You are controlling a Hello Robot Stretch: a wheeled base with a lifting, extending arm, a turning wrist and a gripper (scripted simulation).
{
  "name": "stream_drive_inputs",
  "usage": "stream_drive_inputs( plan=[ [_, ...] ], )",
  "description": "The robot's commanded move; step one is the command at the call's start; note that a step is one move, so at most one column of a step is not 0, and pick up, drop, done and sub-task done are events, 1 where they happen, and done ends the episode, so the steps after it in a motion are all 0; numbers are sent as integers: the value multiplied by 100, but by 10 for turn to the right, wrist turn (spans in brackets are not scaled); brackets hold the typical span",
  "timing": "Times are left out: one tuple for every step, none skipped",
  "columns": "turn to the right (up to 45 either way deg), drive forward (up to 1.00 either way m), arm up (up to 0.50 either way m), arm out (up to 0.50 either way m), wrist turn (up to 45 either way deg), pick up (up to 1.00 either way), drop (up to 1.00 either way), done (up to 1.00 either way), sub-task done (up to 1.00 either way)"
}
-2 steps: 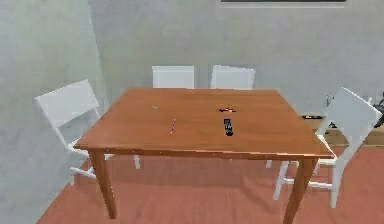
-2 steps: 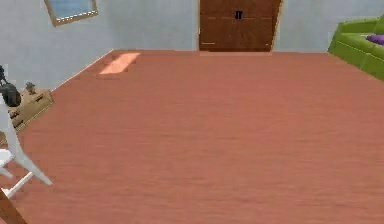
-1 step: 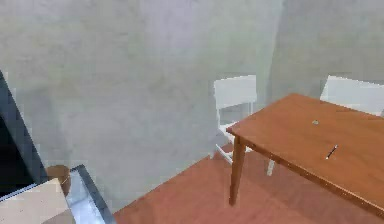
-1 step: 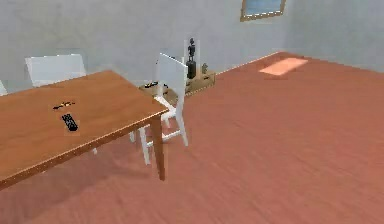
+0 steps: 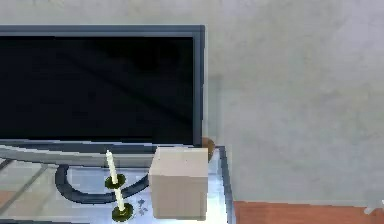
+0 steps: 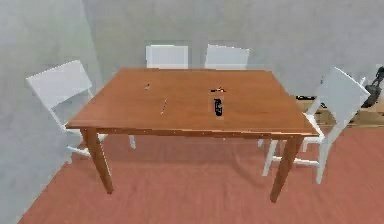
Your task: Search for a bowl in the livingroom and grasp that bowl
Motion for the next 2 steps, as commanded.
stream_drive_inputs(
  plan=[
    [-450, 0, 0, 0, 0, 0, 0, 0, 0],
    [-390, 0, 0, 0, 0, 0, 0, 0, 0]
  ],
)
